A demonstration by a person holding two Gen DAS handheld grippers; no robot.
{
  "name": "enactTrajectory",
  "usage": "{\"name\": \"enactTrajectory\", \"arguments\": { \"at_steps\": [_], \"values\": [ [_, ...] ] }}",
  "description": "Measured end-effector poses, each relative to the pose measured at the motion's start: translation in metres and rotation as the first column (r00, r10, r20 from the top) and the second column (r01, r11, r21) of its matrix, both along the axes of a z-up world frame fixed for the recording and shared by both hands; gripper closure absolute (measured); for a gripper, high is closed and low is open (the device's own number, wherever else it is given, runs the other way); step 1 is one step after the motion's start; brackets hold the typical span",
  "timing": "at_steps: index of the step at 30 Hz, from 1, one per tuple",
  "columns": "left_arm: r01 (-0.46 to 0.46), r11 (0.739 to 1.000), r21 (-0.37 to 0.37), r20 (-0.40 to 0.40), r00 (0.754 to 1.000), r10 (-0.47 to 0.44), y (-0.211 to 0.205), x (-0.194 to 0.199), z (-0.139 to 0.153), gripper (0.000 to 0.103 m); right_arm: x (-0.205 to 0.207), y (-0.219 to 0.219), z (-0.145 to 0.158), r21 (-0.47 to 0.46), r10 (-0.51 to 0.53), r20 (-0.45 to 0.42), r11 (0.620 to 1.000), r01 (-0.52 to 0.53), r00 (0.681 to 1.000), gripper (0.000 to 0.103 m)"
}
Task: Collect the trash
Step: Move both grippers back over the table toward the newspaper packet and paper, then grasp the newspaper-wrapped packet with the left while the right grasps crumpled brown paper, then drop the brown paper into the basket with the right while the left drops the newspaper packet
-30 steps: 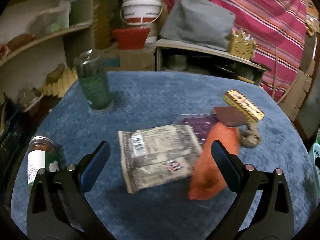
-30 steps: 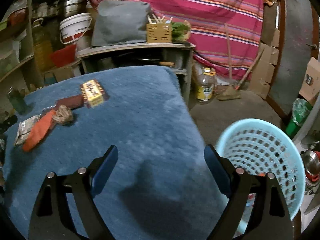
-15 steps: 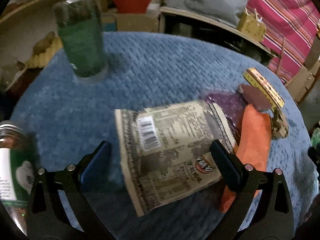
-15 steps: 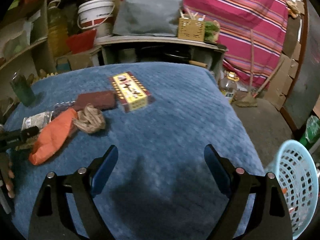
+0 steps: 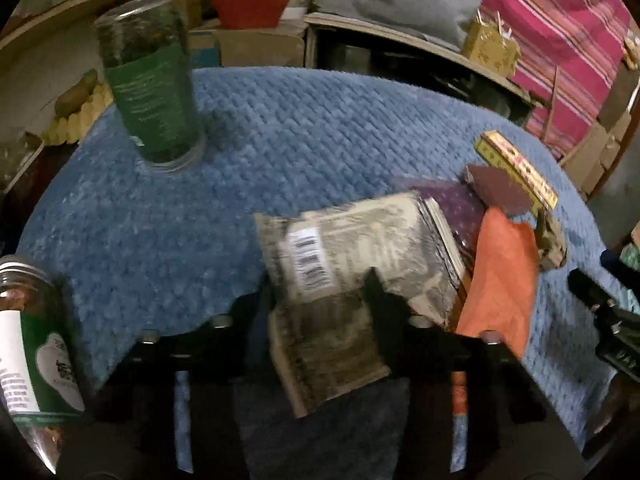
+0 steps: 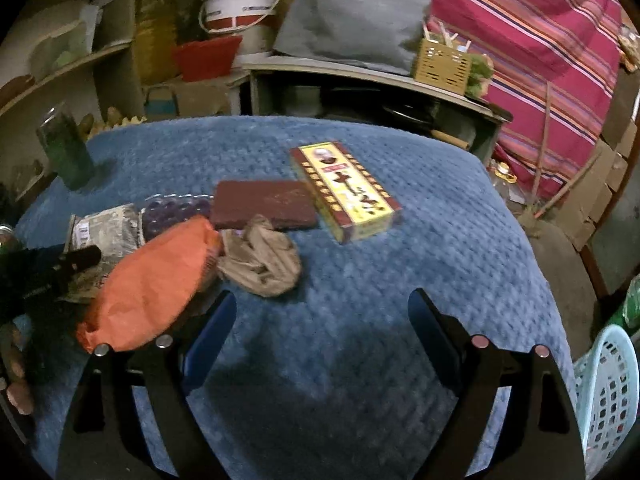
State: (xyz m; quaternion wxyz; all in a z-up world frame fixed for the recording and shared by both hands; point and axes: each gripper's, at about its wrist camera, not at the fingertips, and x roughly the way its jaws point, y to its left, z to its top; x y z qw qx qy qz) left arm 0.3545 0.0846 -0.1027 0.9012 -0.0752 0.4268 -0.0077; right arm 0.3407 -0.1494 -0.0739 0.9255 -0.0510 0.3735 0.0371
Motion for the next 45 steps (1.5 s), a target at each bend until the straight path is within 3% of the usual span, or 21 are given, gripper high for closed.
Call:
{"name": "enactTrajectory", "arguments": {
  "at_steps": [1,5,10,15,26,36,45],
  "values": [
    [-0.003,1.000,-0.008,0.004,1.000,0.003,0.003,-0.001,0.001,0.080,0.002,0.004,-0.001,-0.004,0.006,-0.002,1.000,-0.006,1.000,0.017],
    [0.005,1.000,0.006,0.041,0.999,-0.006,0.002,-0.007,0.011,0.081,0.013,0.014,-0.006,-0.023,0.028,-0.024,0.999,-0.028,0.999,0.020],
    [0.008,0.996,0.093,0.133,0.991,-0.020,-0.009,-0.021,0.032,0.084,0.024,0.018,-0.012,-0.009,0.052,-0.064,0.999,-0.053,0.997,0.042],
    [-0.017,0.994,0.111,0.165,0.986,-0.001,-0.006,-0.024,0.041,0.097,0.031,0.019,-0.015,0.036,0.088,-0.087,0.996,-0.086,0.992,0.064],
    [-0.073,0.992,0.106,0.197,0.979,0.051,0.002,-0.034,0.049,0.099,0.006,0.006,0.007,-0.010,0.146,-0.023,0.989,-0.146,0.989,0.068],
    [-0.104,0.981,0.161,0.246,0.967,0.063,-0.029,-0.060,0.084,0.100,-0.043,-0.075,0.027,0.033,0.072,0.014,0.997,-0.072,0.997,0.068],
    [-0.046,0.983,0.177,0.315,0.949,-0.012,-0.093,-0.092,0.133,0.100,-0.086,-0.165,0.048,0.092,-0.046,0.071,0.995,0.039,0.996,0.068]
  ]
}}
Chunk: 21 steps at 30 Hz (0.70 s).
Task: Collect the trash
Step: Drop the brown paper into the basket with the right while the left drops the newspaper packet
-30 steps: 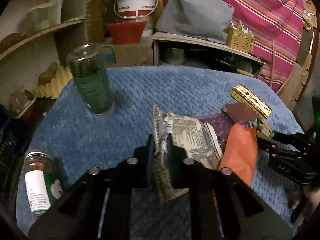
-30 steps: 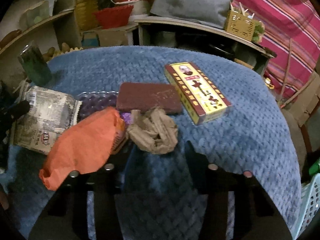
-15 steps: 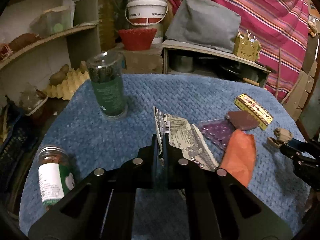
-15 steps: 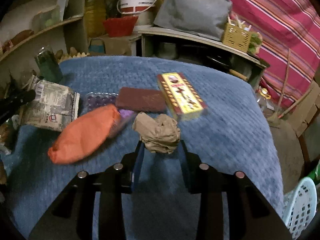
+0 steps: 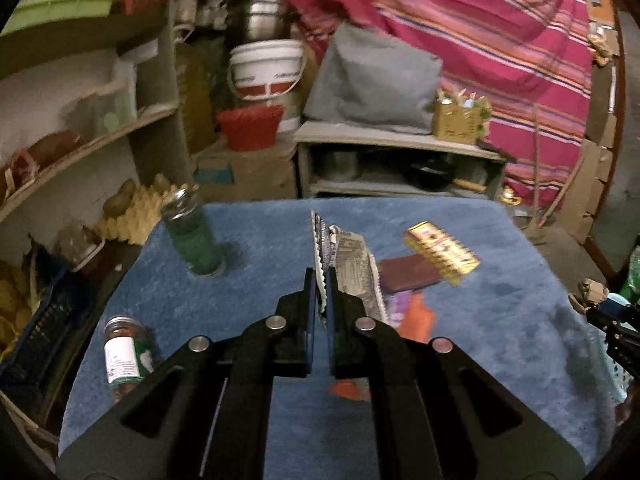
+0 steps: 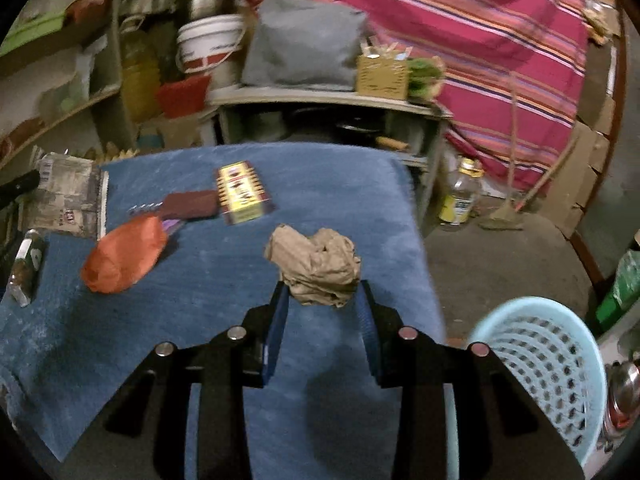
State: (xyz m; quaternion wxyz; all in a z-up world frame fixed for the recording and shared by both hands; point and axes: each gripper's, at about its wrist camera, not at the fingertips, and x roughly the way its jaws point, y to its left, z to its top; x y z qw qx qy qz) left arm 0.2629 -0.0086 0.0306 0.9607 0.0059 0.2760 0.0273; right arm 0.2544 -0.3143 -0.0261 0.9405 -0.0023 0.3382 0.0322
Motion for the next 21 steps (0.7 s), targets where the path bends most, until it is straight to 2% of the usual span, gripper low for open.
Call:
{"name": "enactTrajectory", "arguments": {
  "at_steps": [4,10,13,17,21],
  "values": [
    [0.059,0.998,0.023,0.007,0.998,-0.059,-0.048,-0.008,0.005,0.100,-0.024,-0.048,0.010,0.019,-0.064,0.028,0.998,0.064,0.998,0.068],
    [0.183,0.983,-0.010,-0.002,0.983,-0.183,-0.130,-0.017,0.005,0.100,-0.061,-0.119,0.014,0.020,-0.166,0.037,0.986,0.165,0.986,0.068],
    [0.246,0.969,-0.033,-0.005,0.969,-0.246,-0.171,-0.021,0.003,0.100,-0.078,-0.153,0.011,0.019,-0.218,0.034,0.976,0.218,0.975,0.068],
    [0.346,0.936,-0.063,-0.014,0.938,-0.347,-0.227,-0.030,-0.005,0.100,-0.093,-0.188,0.006,0.027,-0.275,0.024,0.961,0.275,0.961,0.068],
    [0.419,0.906,-0.056,-0.042,0.906,-0.421,-0.273,-0.042,-0.018,0.100,-0.102,-0.212,-0.001,0.037,-0.313,0.009,0.949,0.313,0.950,0.068]
  ]
}}
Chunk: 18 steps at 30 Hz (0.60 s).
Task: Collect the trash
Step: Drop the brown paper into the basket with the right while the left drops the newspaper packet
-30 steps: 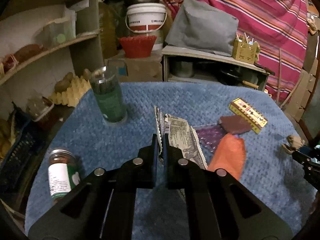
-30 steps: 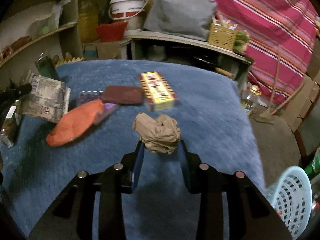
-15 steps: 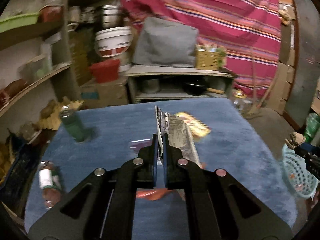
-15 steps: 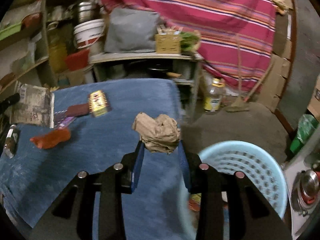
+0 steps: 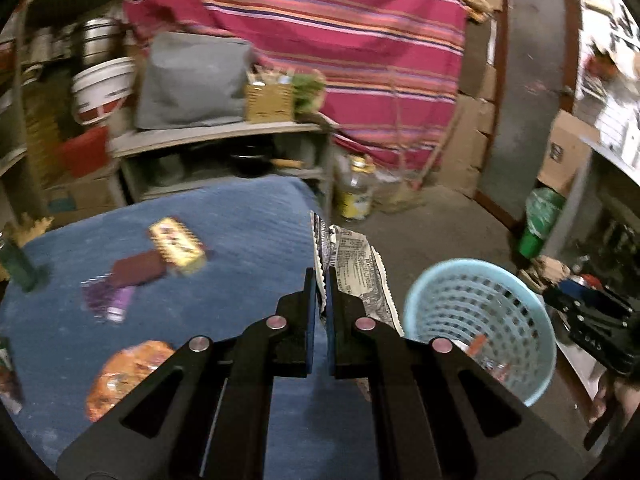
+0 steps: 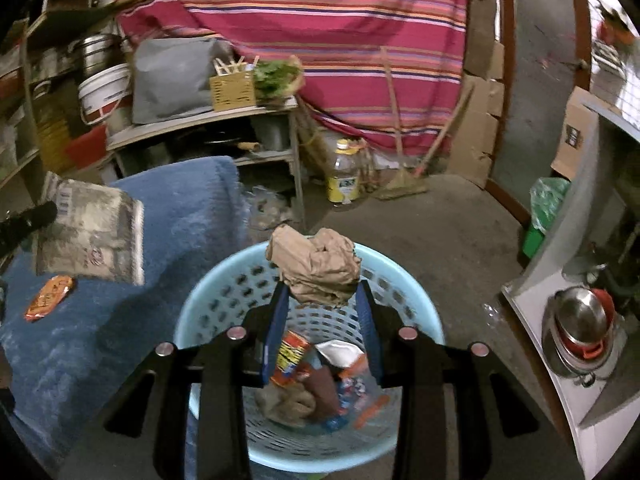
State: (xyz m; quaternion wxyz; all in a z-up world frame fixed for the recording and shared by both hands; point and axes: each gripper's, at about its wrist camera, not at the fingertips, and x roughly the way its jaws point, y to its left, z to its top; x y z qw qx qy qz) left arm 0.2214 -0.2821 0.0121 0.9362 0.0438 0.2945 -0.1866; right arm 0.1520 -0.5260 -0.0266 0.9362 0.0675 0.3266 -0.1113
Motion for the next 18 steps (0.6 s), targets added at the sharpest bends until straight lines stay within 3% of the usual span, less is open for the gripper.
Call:
{"name": "enactTrajectory", "arguments": {
  "at_steps": [12,14,16,18],
  "values": [
    [0.168,0.985,0.039,-0.052,0.985,-0.166,-0.077,-0.013,-0.029,0.098,-0.007,-0.016,-0.017,0.020,-0.023,-0.020,1.000,0.024,1.000,0.068],
    [0.194,0.981,0.032,-0.076,0.979,-0.191,-0.083,-0.012,-0.033,0.089,-0.007,-0.016,-0.020,0.024,-0.023,-0.024,0.999,0.023,0.999,0.068],
    [0.197,0.980,0.024,-0.078,0.978,-0.194,-0.083,-0.011,-0.033,0.069,-0.007,-0.017,-0.022,0.027,-0.020,-0.027,0.999,0.021,0.999,0.068],
    [0.195,0.981,0.025,-0.065,0.979,-0.193,-0.082,-0.013,-0.033,0.057,-0.008,-0.016,-0.023,0.026,-0.021,-0.029,0.999,0.021,0.999,0.068]
  ]
}}
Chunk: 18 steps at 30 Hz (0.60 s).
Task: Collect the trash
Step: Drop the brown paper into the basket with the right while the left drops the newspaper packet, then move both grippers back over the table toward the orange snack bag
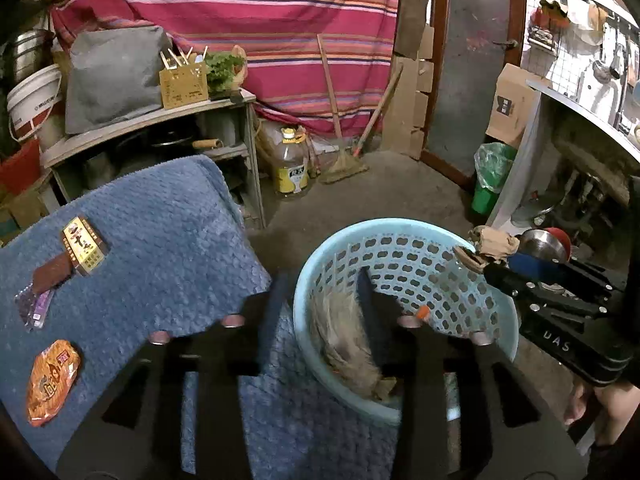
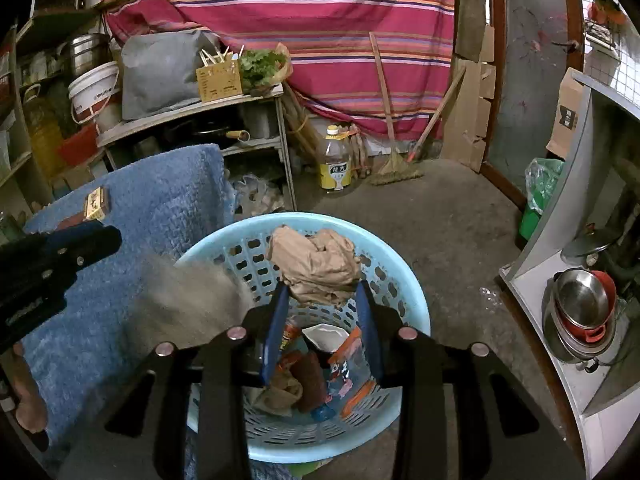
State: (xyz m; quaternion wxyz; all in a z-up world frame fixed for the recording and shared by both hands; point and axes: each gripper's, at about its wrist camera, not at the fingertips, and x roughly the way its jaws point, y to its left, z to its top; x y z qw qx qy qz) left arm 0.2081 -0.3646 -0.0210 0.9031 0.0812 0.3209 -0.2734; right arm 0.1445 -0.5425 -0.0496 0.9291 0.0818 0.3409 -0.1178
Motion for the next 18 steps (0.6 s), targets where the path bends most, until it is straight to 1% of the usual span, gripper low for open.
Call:
{"name": "enactTrajectory", "arguments": {
  "at_steps": [1,2,4,5,7,11,14,16,17,18],
  "values": [
    [-0.001,1.000,-0.001,0.006,1.000,0.001,0.001,-0.001,0.001,0.049,0.000,0.000,-0.001,0.003,0.000,-0.002,1.000,0.000,1.000,0.068],
    [-0.009,1.000,-0.003,0.015,1.000,0.009,0.004,-0.002,0.002,0.044,0.001,0.000,-0.002,0.005,0.000,-0.002,1.000,0.000,1.000,0.068],
    [-0.029,1.000,-0.010,0.026,0.999,0.030,0.011,-0.001,0.005,0.028,0.002,0.002,-0.002,0.006,0.000,-0.003,1.000,0.000,1.000,0.068],
    [-0.047,0.999,-0.017,0.032,0.998,0.047,0.017,0.000,0.007,0.025,0.002,0.004,-0.002,0.008,0.001,-0.002,1.000,-0.001,1.000,0.068],
    [-0.072,0.997,-0.027,0.040,0.997,0.073,0.025,0.002,0.010,0.014,0.005,0.006,-0.005,0.013,0.000,-0.004,1.000,0.000,1.000,0.068],
    [-0.125,0.991,-0.038,0.056,0.990,0.127,0.046,0.008,0.015,0.008,0.010,0.013,-0.010,0.018,0.003,-0.011,1.000,-0.003,1.000,0.067],
    [-0.155,0.988,-0.029,0.069,0.985,0.156,0.059,0.011,0.016,0.006,0.012,0.017,-0.012,0.021,-0.006,-0.012,1.000,0.006,1.000,0.067],
    [-0.178,0.984,-0.013,0.081,0.981,0.179,0.070,0.012,0.013,0.006,0.012,0.018,-0.012,0.023,-0.020,-0.005,1.000,0.020,1.000,0.067],
    [-0.188,0.982,-0.007,0.085,0.979,0.187,0.076,0.013,0.011,0.006,0.012,0.018,-0.012,0.022,-0.027,-0.004,0.999,0.027,1.000,0.065],
    [-0.197,0.980,-0.002,0.087,0.977,0.197,0.081,0.013,0.010,0.006,0.013,0.018,-0.012,0.020,-0.032,-0.006,0.999,0.032,0.999,0.060]
  ]
}}
